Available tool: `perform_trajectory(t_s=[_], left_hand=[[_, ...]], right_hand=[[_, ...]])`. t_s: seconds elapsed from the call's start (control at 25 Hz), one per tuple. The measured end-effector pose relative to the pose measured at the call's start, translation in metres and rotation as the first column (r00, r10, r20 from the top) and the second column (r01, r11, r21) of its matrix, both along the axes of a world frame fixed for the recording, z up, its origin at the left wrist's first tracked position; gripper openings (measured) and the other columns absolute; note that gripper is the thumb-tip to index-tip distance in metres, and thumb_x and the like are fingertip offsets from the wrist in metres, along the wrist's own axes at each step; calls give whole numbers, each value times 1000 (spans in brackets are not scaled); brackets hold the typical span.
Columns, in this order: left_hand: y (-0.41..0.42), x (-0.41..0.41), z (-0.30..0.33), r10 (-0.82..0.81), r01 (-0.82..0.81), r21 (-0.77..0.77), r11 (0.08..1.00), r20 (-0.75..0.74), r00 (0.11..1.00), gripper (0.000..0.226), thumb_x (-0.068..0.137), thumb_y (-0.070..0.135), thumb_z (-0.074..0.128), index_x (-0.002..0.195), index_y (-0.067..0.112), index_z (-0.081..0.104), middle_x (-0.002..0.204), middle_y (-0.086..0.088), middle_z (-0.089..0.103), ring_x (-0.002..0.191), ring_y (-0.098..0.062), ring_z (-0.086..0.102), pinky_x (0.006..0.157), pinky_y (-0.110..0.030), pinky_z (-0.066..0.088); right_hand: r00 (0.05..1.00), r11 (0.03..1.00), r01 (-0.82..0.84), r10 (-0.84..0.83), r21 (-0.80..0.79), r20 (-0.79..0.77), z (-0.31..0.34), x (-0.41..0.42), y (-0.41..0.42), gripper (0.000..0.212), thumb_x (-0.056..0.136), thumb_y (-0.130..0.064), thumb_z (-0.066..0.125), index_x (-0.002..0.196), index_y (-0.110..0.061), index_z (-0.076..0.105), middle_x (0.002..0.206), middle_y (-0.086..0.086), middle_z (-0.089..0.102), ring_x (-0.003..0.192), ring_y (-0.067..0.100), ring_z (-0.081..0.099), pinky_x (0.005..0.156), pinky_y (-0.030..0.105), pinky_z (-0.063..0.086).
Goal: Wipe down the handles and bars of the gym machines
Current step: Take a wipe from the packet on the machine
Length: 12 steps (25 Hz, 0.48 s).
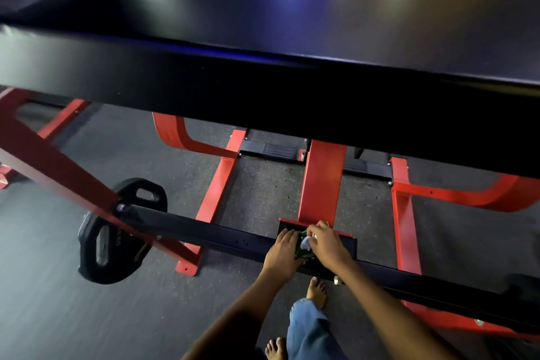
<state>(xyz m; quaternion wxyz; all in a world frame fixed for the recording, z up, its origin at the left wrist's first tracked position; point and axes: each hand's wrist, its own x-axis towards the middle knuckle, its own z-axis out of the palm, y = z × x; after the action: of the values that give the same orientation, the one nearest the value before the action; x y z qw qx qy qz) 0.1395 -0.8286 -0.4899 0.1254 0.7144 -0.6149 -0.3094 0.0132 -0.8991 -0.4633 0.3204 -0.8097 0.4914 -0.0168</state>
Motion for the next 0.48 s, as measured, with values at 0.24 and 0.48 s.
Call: perform_trajectory(t_s=[0.24, 0.48], left_hand=[[0, 0, -7, -26, 27, 50, 998, -4, 1000, 65, 89, 32, 53, 145, 5, 37, 147, -12, 40, 142, -30, 27, 118, -40, 24], [0, 1, -1, 0, -1, 53, 999, 14, 1000, 68, 89, 32, 60, 148, 10, 33, 153, -8, 34, 146, -26, 20, 116, -35, 26]], right_hand=[[973, 984, 175, -178, 29, 147, -1, -6, 4, 7, 86, -4, 48, 88, -10, 48, 89, 1, 48, 83, 18, 47, 74, 31, 39], [967, 983, 177, -184, 56, 177, -4, -3, 4, 7, 87, -9, 56, 90, -9, 63, 90, 3, 53, 82, 17, 53, 65, 16, 38]])
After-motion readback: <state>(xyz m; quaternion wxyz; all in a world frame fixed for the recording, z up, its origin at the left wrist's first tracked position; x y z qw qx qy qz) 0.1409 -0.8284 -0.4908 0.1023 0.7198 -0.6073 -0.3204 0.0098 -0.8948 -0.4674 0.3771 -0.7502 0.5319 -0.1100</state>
